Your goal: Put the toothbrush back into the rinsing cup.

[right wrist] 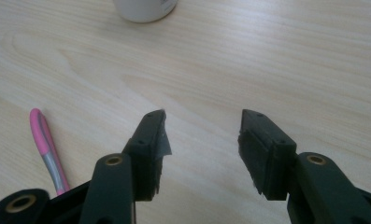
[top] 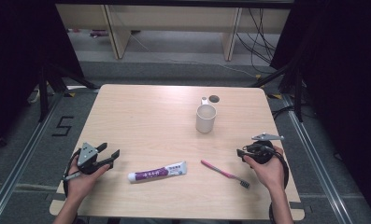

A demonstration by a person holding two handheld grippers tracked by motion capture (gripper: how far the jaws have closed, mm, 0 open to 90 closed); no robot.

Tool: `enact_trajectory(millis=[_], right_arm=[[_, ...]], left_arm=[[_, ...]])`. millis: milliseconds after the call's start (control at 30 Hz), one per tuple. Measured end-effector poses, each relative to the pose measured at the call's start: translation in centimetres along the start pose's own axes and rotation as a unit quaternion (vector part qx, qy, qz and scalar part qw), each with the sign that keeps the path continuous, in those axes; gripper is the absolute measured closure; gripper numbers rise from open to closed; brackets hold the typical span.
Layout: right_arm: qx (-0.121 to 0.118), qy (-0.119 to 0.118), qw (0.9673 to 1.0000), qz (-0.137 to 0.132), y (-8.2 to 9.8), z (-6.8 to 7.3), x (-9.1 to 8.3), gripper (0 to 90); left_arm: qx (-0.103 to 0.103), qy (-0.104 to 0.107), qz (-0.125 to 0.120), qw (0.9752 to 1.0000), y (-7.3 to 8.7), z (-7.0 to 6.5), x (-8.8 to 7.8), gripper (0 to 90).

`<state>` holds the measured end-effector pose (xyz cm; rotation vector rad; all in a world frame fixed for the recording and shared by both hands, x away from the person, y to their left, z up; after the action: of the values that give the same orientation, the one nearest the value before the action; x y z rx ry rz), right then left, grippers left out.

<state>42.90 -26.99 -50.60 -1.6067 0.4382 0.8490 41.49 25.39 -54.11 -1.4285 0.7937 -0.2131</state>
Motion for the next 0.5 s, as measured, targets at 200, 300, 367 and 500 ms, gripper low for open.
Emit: enact_trajectory(millis=[200, 300, 367, 500], right_arm=[[-0.037, -0.012, 0.9991, 0.016, 0.0, -0.8, -0.3, 47.2], [-0.034, -0.016, 0.9987, 0.034, 0.0, -0.7, -0.7, 46.1], [-0.061, -0.006, 0.9977, 0.029, -0.2, -0.9, -0.9, 46.2], [-0.119, -0.027, 0.9899, 0.071, -0.6, -0.8, -1.8, 50.7]], left_arm=[[0.004, -0.001, 0.007, 1.0, 0.0, 0.0, 0.2, 37.0], [-0.001, -0.002, 0.005, 1.0, 0.0, -0.1, 0.2, 37.0], [0.003, 0.0, 0.007, 1.0, 0.0, 0.0, 0.2, 37.1], [0.003, 0.003, 0.005, 1.0, 0.0, -0.1, 0.1, 37.1]])
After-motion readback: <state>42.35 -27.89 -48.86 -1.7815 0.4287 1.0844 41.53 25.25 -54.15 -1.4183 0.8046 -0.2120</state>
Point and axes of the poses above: each handheld gripper's, and its own axes: x roughly forward along the jaws, y roughly out of its underside, z roughly to its left, the point moved 5 cm from there along x, roughly forward along the jaws, and after that the axes turned 11 degrees about y, right-handed, at the moved point
